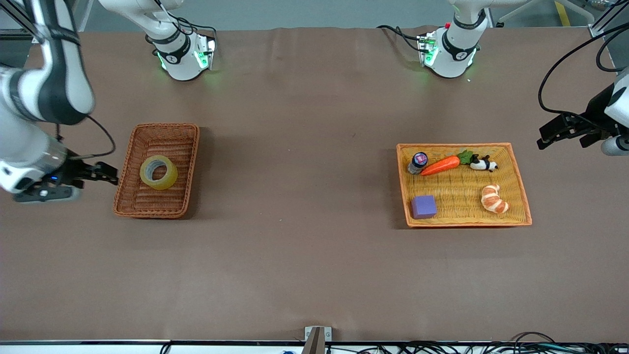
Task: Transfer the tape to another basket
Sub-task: 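Open the right gripper and raise it away from the basket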
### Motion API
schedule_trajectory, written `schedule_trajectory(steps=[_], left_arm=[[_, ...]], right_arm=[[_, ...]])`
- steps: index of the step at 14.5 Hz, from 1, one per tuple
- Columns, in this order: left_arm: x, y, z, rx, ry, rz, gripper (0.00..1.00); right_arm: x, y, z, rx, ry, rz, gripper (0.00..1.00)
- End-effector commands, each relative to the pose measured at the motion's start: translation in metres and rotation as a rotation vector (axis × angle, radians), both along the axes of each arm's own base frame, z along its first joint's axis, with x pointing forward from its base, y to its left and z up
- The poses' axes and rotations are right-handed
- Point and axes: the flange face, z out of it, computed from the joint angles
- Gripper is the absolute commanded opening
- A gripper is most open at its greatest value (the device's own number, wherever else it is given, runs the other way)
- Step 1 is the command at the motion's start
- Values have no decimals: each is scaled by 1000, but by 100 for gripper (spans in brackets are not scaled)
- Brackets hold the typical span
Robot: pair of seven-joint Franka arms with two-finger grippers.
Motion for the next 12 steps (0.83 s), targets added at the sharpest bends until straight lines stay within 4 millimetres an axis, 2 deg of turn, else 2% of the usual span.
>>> schedule_trajectory(steps=[1, 3, 5, 6, 8, 12], left_arm=[[4, -3, 5, -11, -11, -24, 100], [3, -4, 4, -11, -9, -25, 100], [3, -7, 4, -11, -4, -28, 100], [3, -7, 4, -11, -4, -28, 100], [3, -7, 3, -11, -1, -29, 100], [3, -11, 2, -11, 0, -35, 100]], right_arm=[[8, -3, 64, 8, 6, -2, 100], [-6, -1, 101, 6, 16, -16, 100], [-36, 6, 141, 11, 15, -67, 100], [-44, 13, 152, -5, 8, -61, 100], [-46, 17, 155, -16, 7, -53, 100], [-49, 9, 158, -15, 18, -67, 100]])
